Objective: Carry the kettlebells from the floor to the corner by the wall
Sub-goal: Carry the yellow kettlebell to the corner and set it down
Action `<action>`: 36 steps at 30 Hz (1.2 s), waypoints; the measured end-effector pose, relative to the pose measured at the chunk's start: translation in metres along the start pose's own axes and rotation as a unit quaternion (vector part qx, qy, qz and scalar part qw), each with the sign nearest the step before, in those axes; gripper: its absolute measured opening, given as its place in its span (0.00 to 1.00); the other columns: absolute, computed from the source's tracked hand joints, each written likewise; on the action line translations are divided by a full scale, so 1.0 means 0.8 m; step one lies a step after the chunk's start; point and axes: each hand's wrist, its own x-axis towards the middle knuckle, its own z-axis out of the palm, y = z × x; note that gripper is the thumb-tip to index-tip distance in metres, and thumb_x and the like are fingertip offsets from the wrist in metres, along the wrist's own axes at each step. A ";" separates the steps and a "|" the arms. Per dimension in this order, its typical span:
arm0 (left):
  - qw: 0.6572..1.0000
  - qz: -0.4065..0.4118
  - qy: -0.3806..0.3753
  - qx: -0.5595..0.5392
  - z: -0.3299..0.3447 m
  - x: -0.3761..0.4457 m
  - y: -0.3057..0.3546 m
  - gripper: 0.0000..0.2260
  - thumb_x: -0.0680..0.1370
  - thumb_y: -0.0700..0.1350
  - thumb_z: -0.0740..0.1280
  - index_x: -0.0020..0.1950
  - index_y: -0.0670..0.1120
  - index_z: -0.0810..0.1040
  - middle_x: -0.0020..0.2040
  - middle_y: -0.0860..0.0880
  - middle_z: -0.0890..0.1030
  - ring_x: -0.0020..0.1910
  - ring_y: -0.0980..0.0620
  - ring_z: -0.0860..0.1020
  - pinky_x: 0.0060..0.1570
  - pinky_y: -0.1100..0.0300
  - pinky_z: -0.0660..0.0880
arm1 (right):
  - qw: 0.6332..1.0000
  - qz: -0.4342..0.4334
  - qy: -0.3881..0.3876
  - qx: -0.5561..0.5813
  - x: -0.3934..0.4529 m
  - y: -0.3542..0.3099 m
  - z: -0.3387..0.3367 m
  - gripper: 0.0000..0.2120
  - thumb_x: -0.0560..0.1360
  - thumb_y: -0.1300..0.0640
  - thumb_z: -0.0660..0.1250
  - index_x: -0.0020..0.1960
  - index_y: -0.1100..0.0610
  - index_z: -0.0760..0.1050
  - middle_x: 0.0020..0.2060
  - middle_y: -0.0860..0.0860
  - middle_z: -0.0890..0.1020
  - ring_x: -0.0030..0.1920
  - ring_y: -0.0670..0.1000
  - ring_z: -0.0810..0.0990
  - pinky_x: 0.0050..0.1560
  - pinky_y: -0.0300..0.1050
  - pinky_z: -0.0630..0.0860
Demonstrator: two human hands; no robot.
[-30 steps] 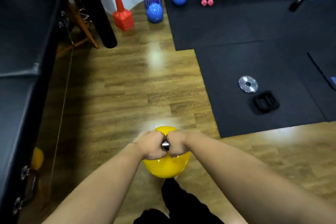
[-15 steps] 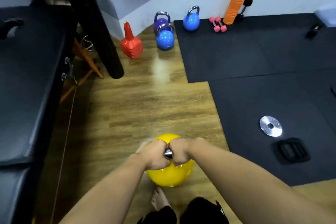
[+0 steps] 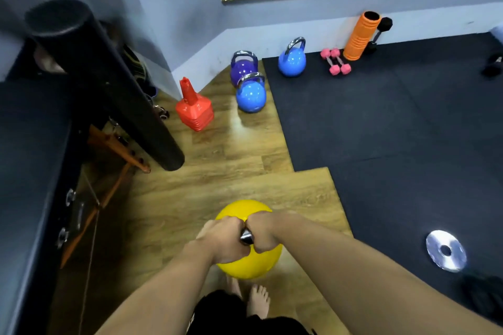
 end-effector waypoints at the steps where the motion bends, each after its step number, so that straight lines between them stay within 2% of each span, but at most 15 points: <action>1: 1.000 0.002 0.003 -0.001 -0.016 0.022 -0.009 0.09 0.61 0.54 0.61 0.36 0.51 0.72 0.34 0.52 0.77 0.39 0.47 0.77 0.33 0.59 0.67 | 1.000 0.002 -0.005 -0.005 0.016 0.010 -0.022 0.02 0.68 0.61 0.69 0.40 0.58 0.76 0.36 0.56 0.78 0.37 0.58 0.76 0.36 0.48 0.74; 4: 1.000 0.013 -0.006 -0.012 -0.067 0.085 -0.032 0.10 0.64 0.53 0.63 0.42 0.51 0.75 0.41 0.51 0.81 0.43 0.47 0.77 0.36 0.58 0.69 | 1.000 0.020 -0.007 0.004 0.059 0.039 -0.089 0.03 0.68 0.61 0.69 0.39 0.58 0.75 0.35 0.55 0.77 0.37 0.57 0.76 0.35 0.47 0.74; 8: 0.999 0.032 -0.023 -0.016 -0.120 0.163 -0.063 0.08 0.63 0.51 0.62 0.39 0.51 0.73 0.36 0.53 0.77 0.37 0.48 0.74 0.29 0.58 0.63 | 0.999 0.044 -0.026 0.011 0.117 0.077 -0.153 0.10 0.68 0.61 0.68 0.33 0.55 0.68 0.30 0.51 0.73 0.34 0.56 0.75 0.31 0.45 0.69; 12: 0.998 0.054 -0.027 0.000 -0.173 0.255 -0.090 0.10 0.62 0.52 0.61 0.40 0.50 0.73 0.36 0.52 0.77 0.37 0.48 0.75 0.30 0.58 0.65 | 0.997 0.054 -0.029 0.036 0.175 0.124 -0.218 0.06 0.69 0.61 0.68 0.36 0.55 0.72 0.31 0.50 0.74 0.33 0.54 0.74 0.28 0.42 0.67; 17: 0.997 0.067 -0.047 0.010 -0.226 0.368 -0.114 0.10 0.60 0.53 0.61 0.37 0.50 0.72 0.33 0.51 0.76 0.37 0.48 0.76 0.28 0.58 0.64 | 0.997 0.052 -0.037 0.053 0.241 0.188 -0.288 0.04 0.70 0.58 0.69 0.45 0.55 0.76 0.32 0.49 0.74 0.38 0.55 0.76 0.36 0.47 0.72; 20: 0.997 0.060 -0.050 0.016 -0.251 0.434 -0.122 0.09 0.60 0.54 0.60 0.35 0.51 0.71 0.31 0.51 0.75 0.37 0.48 0.76 0.28 0.59 0.63 | 0.996 0.053 -0.038 0.064 0.281 0.232 -0.324 0.03 0.70 0.58 0.68 0.44 0.54 0.75 0.32 0.49 0.73 0.36 0.55 0.74 0.36 0.46 0.70; 26: 0.997 0.043 -0.058 0.001 -0.264 0.556 -0.140 0.08 0.62 0.53 0.61 0.39 0.53 0.71 0.41 0.52 0.81 0.46 0.49 0.79 0.35 0.59 0.65 | 0.996 0.065 -0.046 0.034 0.362 0.314 -0.377 0.07 0.71 0.58 0.67 0.48 0.53 0.77 0.36 0.50 0.76 0.40 0.56 0.76 0.36 0.47 0.70; 32: 0.996 0.037 -0.074 -0.034 -0.252 0.696 -0.171 0.13 0.63 0.54 0.63 0.46 0.54 0.75 0.44 0.53 0.82 0.47 0.48 0.79 0.37 0.59 0.67 | 0.995 0.078 -0.055 0.030 0.466 0.400 -0.410 0.10 0.72 0.59 0.67 0.53 0.53 0.77 0.41 0.51 0.77 0.42 0.55 0.75 0.39 0.48 0.70; 36: 0.994 0.037 -0.097 -0.038 -0.226 0.775 -0.195 0.16 0.63 0.54 0.64 0.49 0.54 0.76 0.45 0.52 0.82 0.47 0.46 0.80 0.37 0.60 0.68 | 0.991 0.102 -0.061 0.056 0.532 0.443 -0.400 0.12 0.72 0.60 0.68 0.55 0.54 0.77 0.40 0.51 0.77 0.41 0.55 0.75 0.38 0.47 0.70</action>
